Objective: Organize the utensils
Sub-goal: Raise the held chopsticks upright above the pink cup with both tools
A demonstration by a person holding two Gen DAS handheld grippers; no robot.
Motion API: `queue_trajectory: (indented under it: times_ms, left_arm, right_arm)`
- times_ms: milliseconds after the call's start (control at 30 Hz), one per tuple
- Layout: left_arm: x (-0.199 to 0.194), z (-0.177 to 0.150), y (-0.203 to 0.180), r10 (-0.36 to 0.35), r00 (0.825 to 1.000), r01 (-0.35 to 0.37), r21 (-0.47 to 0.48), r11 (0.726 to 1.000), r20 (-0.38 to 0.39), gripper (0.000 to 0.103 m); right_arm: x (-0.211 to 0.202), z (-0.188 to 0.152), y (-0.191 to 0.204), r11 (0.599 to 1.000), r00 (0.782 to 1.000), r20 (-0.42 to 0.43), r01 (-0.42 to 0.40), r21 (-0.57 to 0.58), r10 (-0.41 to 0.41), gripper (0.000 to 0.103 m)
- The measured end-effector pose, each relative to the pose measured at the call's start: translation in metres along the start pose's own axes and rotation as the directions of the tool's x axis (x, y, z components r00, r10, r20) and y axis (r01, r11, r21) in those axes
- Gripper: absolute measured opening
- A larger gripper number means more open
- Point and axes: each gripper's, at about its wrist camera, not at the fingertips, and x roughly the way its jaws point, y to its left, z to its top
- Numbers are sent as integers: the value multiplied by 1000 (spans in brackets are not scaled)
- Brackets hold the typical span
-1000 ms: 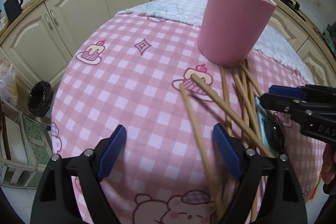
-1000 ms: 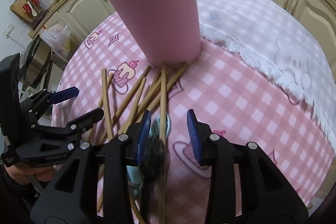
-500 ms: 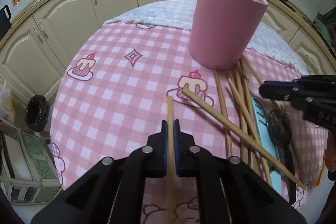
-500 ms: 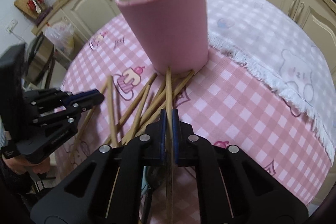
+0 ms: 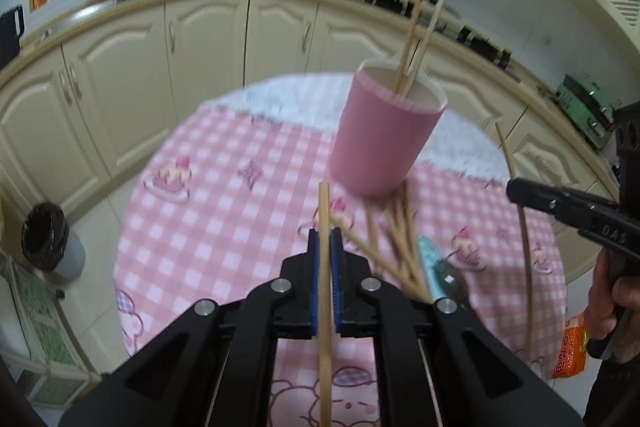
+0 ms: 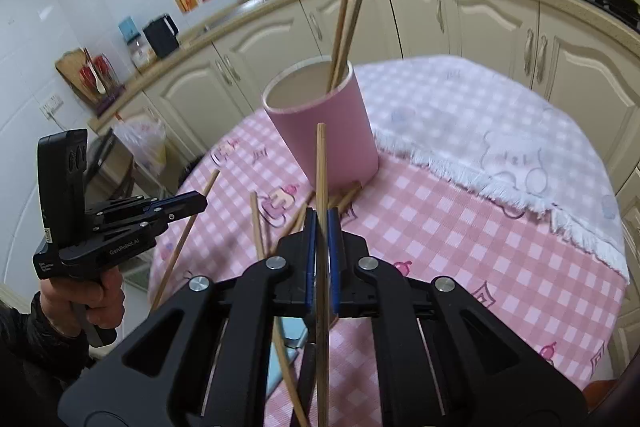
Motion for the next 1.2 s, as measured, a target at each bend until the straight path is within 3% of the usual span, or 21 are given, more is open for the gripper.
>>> queue_trajectory:
  times_ms: [300, 500, 700, 900, 933, 1000, 1067, 1200]
  left_arm:
    - [-47, 21, -21, -41, 981, 30, 60, 998, 187, 5]
    - [-76, 38, -29, -82, 939, 58, 82, 995, 334, 5]
    - [-93, 51, -39, -128, 878, 91, 101, 991, 461, 5]
    - [-104, 73, -49, -164, 798, 109, 128, 986, 580, 5]
    - [-105, 79, -52, -168, 777, 109, 134, 985, 607, 5]
    - [-105, 88, -55, -173, 755, 108, 140, 984, 632, 5]
    - [-105, 102, -59, -176, 718, 102, 149, 984, 673, 5]
    - [-99, 127, -64, -181, 674, 104, 151, 983, 717, 5]
  right_arm:
    - [-33, 1, 7, 1000, 987, 158, -13, 18, 10, 6]
    - [-52, 7, 9, 1000, 969, 248, -16, 26, 9, 6]
    - [-70, 15, 13, 1000, 943, 333, -25, 18, 17, 6]
    - [-84, 38, 19, 999, 910, 413, -37, 1, 33, 6]
    - [-86, 43, 21, 999, 904, 426, -39, -2, 36, 6]
    - [-90, 56, 26, 999, 888, 458, -38, -12, 39, 6]
    - [-93, 73, 32, 999, 873, 486, -32, -26, 40, 6]
    - [-95, 107, 41, 999, 847, 531, -13, -44, 35, 6]
